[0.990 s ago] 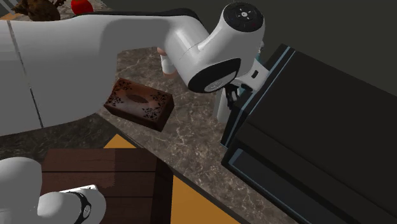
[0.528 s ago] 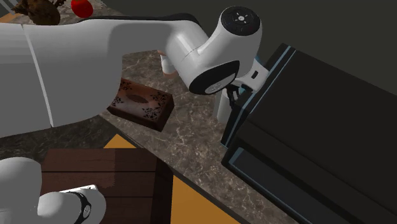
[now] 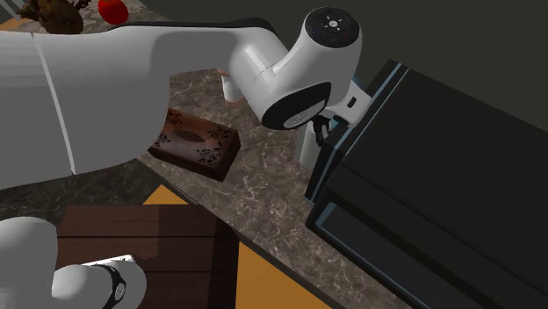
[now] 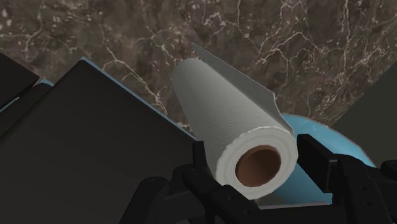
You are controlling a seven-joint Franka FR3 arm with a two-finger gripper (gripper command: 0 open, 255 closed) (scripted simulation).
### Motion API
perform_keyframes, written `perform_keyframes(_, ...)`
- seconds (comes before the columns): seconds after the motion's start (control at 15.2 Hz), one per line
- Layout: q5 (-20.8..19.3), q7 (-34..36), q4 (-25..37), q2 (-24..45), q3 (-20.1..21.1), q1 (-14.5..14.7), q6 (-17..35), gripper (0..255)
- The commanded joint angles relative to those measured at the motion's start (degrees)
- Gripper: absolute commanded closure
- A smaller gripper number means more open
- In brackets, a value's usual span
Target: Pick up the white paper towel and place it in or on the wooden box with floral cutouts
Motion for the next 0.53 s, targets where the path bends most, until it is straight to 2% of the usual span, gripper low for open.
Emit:
perform_keyframes(0.0,-0.01,0.00,-0.37,1.20,0.14,0.24,-0.15,255)
perform_keyframes(0.46,0.48,-0.69,-0.63,0.43,0.11,-0.22,-0.65,255)
